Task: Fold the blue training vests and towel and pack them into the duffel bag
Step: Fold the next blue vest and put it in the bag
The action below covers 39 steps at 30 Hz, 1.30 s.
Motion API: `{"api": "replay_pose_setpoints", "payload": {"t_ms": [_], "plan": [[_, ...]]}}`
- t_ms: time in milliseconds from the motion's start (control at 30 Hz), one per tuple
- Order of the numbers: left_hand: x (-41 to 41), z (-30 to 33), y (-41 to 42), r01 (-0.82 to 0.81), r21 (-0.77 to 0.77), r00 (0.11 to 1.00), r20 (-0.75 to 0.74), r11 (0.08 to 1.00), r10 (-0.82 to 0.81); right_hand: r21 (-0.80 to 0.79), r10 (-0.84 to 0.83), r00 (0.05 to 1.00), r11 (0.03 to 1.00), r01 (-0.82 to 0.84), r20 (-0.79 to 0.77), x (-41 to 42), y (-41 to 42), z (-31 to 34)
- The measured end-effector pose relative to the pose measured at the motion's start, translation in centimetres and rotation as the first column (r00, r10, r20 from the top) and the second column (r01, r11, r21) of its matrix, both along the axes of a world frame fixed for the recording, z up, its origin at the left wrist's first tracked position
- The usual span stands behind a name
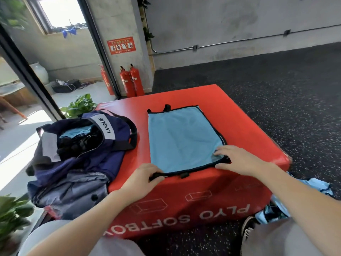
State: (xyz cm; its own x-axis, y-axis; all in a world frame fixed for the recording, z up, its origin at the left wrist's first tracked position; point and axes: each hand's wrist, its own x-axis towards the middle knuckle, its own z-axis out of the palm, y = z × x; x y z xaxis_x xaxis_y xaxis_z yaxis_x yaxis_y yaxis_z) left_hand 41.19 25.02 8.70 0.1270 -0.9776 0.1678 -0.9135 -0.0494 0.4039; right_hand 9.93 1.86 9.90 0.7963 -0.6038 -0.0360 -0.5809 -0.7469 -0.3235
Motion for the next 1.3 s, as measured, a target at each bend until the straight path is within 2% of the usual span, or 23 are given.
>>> {"api": "replay_pose_setpoints", "payload": {"t_ms": [167, 367, 667, 867, 1033, 1100, 1300], "plan": [[1.6, -0.3, 2.3, -0.081, -0.026, 0.997, -0.001, 0.996, 0.081, 0.010, 0.008, 1.000, 1.000, -0.008, -0.010, -0.3, 1.1, 0.2], [0.9, -0.9, 3.4, -0.153, -0.074, 0.988, -0.044, 0.985, 0.150, 0.064, 0.004, 0.996, 0.998, -0.010, 0.092, -1.2, 1.5, -0.5], [0.3, -1.6, 2.5, -0.112, -0.103, 0.994, -0.005, 0.988, 0.112, 0.071, -0.032, 0.987, 0.997, 0.021, 0.156, -1.5, 1.7, -1.2], [0.2, -1.5, 2.9, -0.071, -0.136, 0.997, -0.015, 0.988, 0.070, 0.004, 0.023, 0.989, 1.000, -0.023, 0.144, -1.4, 2.6, -1.6], [0.1, -0.8, 3.3, -0.045, -0.149, 0.999, -0.014, 0.988, 0.043, -0.133, 0.109, 0.987, 0.987, -0.092, 0.122, -1.9, 3.2, -1.9], [-0.2, -0.1, 3.4, -0.082, -0.171, 0.995, -0.073, 0.982, 0.070, -0.095, 0.090, 0.983, 0.993, -0.075, 0.160, -1.9, 3.8, -1.3], [-0.9, 3.8, 3.0, -0.255, -0.149, 0.922, -0.335, 0.956, 0.194, 0.127, -0.104, 0.940, 0.990, 0.066, 0.325, -1.5, 4.7, 2.0]]}}
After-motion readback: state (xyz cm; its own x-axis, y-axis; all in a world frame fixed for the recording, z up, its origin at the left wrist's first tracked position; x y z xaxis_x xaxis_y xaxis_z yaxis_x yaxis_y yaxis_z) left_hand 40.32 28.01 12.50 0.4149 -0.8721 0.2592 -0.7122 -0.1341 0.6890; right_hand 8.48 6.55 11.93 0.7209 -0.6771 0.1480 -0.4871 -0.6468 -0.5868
